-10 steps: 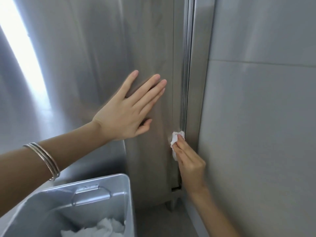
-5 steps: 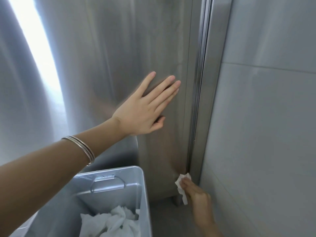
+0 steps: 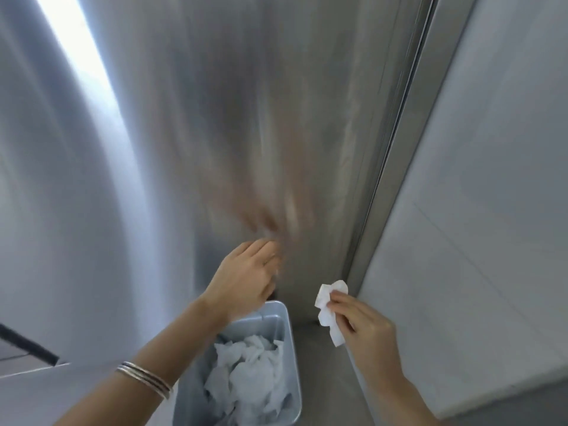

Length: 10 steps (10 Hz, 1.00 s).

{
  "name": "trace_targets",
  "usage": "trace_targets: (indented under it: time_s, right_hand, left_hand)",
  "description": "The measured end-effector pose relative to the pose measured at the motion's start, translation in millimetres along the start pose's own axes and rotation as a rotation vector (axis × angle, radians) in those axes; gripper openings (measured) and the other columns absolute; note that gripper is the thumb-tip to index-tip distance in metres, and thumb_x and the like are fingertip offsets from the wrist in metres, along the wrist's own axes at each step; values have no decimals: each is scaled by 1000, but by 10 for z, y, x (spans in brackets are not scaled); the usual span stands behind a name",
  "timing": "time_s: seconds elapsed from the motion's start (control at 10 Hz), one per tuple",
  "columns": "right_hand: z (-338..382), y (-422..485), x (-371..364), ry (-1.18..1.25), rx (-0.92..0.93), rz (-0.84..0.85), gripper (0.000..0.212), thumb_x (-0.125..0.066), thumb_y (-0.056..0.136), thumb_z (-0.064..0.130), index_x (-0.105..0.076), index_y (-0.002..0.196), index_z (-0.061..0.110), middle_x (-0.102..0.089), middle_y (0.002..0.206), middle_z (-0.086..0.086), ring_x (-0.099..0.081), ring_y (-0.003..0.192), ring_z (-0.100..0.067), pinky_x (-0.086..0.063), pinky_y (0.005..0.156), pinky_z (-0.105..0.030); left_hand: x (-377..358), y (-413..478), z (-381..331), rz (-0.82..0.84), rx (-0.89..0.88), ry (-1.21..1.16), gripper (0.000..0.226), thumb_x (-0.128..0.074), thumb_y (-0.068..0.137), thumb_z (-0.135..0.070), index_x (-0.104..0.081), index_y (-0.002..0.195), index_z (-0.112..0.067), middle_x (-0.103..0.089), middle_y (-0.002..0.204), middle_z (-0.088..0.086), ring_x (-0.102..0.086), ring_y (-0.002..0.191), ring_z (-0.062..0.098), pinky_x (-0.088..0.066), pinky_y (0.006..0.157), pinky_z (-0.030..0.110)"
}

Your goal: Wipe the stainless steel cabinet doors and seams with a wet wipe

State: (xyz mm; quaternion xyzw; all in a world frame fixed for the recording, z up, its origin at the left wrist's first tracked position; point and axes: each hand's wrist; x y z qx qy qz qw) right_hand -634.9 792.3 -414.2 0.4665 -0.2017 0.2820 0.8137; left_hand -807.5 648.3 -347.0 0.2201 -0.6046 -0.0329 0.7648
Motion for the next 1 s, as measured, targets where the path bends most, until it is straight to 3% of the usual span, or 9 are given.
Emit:
trace_targets:
  time_s: [0.1,0.2,0.3,0.4,0.6,0.7,0.8,0.9,1.0]
  right_hand:
    - [408,114,206,46,-37,104,26,-77,62,-14,-76,78,6,-74,91,0,-70,79,-12,-53,71,-22]
    - [803,255,365,98,-77,192,33,-82,57,-15,-76,81,7,-74,91,0,-70,80,-11,-53,71,-20]
    - [1170,399,478,157,-103,209,29,-81,59,-12,-76,81,7,-75,89,0,-69,79,-9,-52,71,-17]
    - [1515,524,589,256,-188,283,25,-77,67,-9,-77,83,10,-74,90,5,-69,81,-8,-56,69,-24]
    - [1958,753,462,220,-407,469,20,-67,78,-4,-76,84,12,-75,88,1,-70,78,-24,-55,66,-34]
    - [1943,826,233,109,-388,667,27,-59,89,11,-68,113,19,-68,115,1,-63,103,-22,-48,89,-33]
    - [1912,870,69,-37,-378,899,47,-46,98,27,-38,143,16,-39,148,-1,-32,137,-16,-24,113,-32]
    - [1898,918,145,-115,-358,987,55,-44,98,27,-24,148,16,-20,156,-1,-16,143,-17,-13,114,-45]
    - [1946,1061,432,-203,-283,1082,56,-43,98,31,-23,149,19,-17,157,5,-11,144,-13,-8,112,-58]
  left_hand:
    - [390,-356,77,54,138,-107,29,-61,71,-10,-72,98,-10,-69,99,2,-68,90,22,-50,77,28]
    - [791,-651,94,179,271,-171,37,-77,60,-6,-73,97,-12,-69,96,-2,-68,85,19,-51,73,26]
    - [1139,-859,104,355,452,-235,42,-78,65,-8,-72,107,-15,-69,101,-2,-68,90,22,-54,75,31]
    - [1469,-982,85,501,616,-295,47,-61,85,-23,-56,132,-21,-59,126,-4,-55,115,21,-44,93,35]
    - [1950,-1068,48,597,762,-338,53,-50,90,-35,-40,141,-26,-44,141,-10,-42,127,14,-34,100,28]
    - [1995,-1028,70,594,803,-382,53,-51,89,-34,-40,141,-26,-43,142,-9,-41,128,14,-32,101,27]
    - [1954,-1025,54,642,799,-425,59,-49,90,-38,-34,145,-26,-37,147,-9,-36,133,13,-28,105,26]
    - [1965,-1062,45,630,807,-418,63,-51,89,-38,-30,147,-25,-33,151,-6,-32,137,15,-24,110,27]
    - [2143,-1022,45,621,810,-408,68,-54,88,-37,-28,149,-21,-30,154,1,-27,141,19,-21,113,31]
Point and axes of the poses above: each hand's wrist, its own y-axis towards the middle knuckle, its own x-axis out of the back of the hand, z = x × y
